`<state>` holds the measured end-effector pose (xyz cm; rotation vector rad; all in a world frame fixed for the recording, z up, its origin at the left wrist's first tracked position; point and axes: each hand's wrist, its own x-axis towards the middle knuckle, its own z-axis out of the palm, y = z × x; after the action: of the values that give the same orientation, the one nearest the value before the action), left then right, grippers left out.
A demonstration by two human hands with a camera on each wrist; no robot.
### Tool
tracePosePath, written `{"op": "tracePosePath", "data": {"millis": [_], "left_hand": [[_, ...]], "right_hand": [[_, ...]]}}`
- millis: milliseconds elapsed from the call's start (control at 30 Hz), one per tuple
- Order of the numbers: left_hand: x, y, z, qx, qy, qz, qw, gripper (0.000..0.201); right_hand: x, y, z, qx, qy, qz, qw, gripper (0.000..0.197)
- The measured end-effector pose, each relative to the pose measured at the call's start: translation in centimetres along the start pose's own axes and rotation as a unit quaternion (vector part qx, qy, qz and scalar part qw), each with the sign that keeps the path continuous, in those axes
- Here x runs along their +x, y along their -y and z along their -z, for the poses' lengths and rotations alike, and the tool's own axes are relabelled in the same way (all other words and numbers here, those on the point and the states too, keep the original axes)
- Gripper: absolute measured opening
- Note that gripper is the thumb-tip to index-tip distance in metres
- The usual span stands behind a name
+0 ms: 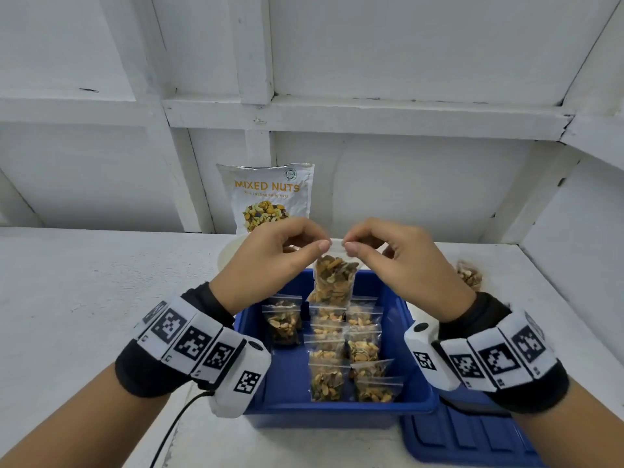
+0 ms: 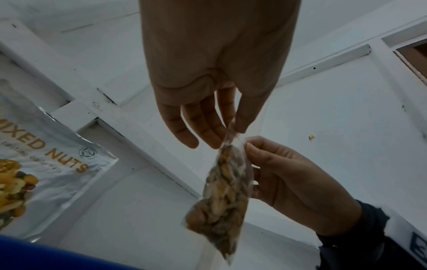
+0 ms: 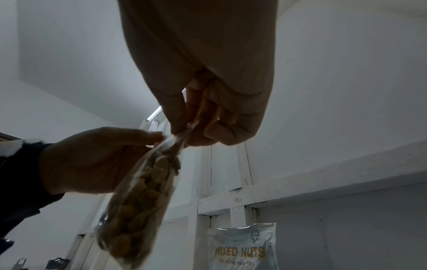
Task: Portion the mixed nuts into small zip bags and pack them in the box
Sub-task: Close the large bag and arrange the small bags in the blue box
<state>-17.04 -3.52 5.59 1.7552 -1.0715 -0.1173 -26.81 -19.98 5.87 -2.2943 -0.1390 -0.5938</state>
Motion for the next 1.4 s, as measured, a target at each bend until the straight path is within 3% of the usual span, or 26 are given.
{"op": "tracePosePath", "data": {"millis": [233,600,867,1133,1400], "left_hand": [[-0.4,0.3,0.1,0.003,-0.003,0.016,1.0,0.011],[-0.4,0.5,0.0,0.045,-0.048,-0.032,0.997,0.01],[-0.3,0.6,0.2,0.022,-0.021,-0.04,0.999,0.003],[-0.2,1.2,0.2,0.071,-0.032,-0.109,0.991,0.016],[-0.2,0.9,-0.2,0.036,-0.024,-0.092,0.995,0.012]], "right_hand": [[-0.5,0.2,-0.2,0.01,-0.016,-0.019,1.0,0.009],[-0.5,-0.1,-0.2,0.005,-0.014,-0.072,0.997,0.008],[-0.5,0.1,-0.3,0.009,-0.039,-0.05,0.998,0.01],[-0.4,0.3,-0.6,0.025,-0.023,-0.051,0.998,0.006],[-0.2,0.0,-0.8,0.0,-0.045,0.012,0.999,0.006]]}}
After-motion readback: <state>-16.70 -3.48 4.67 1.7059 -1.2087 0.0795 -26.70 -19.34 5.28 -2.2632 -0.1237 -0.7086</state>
